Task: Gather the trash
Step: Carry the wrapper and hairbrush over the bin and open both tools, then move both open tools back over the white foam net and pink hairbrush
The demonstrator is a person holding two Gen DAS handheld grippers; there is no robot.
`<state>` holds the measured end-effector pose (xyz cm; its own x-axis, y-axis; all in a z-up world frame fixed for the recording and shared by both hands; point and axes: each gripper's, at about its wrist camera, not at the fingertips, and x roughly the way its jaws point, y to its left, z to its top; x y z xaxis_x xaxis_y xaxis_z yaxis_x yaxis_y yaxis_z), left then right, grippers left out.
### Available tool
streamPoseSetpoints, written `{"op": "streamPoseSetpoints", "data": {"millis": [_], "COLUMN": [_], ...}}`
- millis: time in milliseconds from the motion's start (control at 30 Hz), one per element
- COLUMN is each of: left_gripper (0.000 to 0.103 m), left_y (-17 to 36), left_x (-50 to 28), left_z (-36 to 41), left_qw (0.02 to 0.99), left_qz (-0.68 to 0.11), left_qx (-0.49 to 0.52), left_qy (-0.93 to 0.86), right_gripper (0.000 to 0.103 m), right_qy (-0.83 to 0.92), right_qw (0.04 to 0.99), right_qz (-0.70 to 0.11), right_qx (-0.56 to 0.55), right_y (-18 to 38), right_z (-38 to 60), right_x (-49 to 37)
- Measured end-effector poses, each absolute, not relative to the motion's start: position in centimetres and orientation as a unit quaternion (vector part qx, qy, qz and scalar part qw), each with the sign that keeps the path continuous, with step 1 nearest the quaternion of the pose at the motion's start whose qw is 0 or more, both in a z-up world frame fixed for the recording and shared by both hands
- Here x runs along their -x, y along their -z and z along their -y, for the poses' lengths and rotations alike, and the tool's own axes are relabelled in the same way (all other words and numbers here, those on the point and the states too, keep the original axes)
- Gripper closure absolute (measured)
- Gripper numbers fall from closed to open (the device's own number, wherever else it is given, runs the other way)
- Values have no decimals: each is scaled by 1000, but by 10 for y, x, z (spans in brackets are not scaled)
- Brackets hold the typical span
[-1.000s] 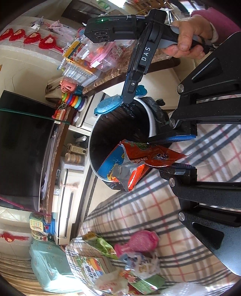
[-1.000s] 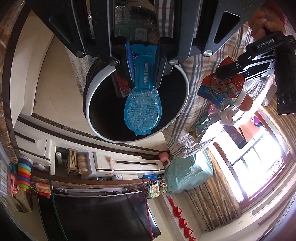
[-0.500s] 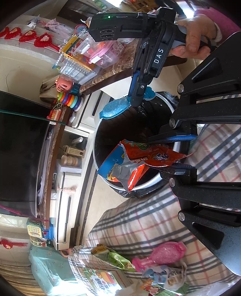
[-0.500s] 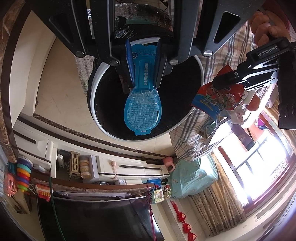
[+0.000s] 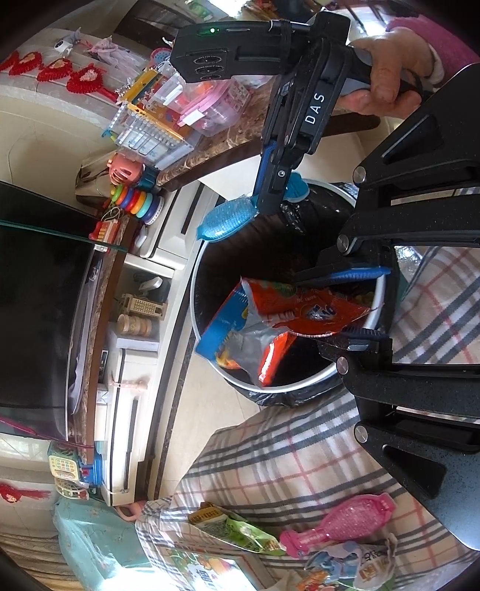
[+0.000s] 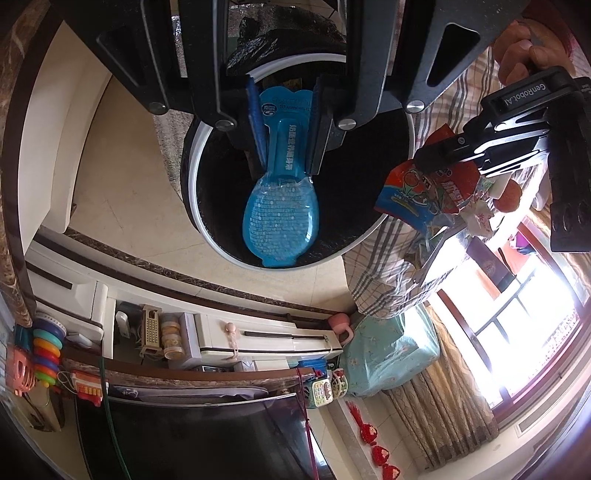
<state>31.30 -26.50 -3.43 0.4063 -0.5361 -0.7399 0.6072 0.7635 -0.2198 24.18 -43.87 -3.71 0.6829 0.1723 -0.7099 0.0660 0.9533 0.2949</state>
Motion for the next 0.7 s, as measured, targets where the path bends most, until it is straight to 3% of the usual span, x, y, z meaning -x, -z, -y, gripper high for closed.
{"op": "streamPoseSetpoints", "data": {"millis": [33,100,233,367,433,500,700], "left_gripper": [79,61,56,43,43,41,35], "left_y": [34,35,38,41,44,47,55], "left_x": [-314,-315,-310,-299,-291,-284,-261], "left_z": [266,266,257,239,224,210,154], "left_qw": [836,838,841,849,853,856,866], "left_qz": [-426,-427,-425,-423,-421,-424,-429], "left_qx": [-42,-43,-38,-25,-16,-10,25], "left_qy": [342,336,333,317,308,296,255], "right_gripper": [79,78,66,45,34,16,13], "right_qy": [-28,-27,-29,-38,-44,-51,-76], "right_qw": [905,903,903,906,910,911,910], "right_qz": [-397,-398,-392,-381,-372,-367,-363], "right_qx": [-152,-161,-174,-179,-181,-184,-185], "right_y": [37,37,36,33,32,32,34], "right_z": [439,443,444,435,425,416,379], "right_x": [-242,-243,-238,-227,-220,-215,-200]}}
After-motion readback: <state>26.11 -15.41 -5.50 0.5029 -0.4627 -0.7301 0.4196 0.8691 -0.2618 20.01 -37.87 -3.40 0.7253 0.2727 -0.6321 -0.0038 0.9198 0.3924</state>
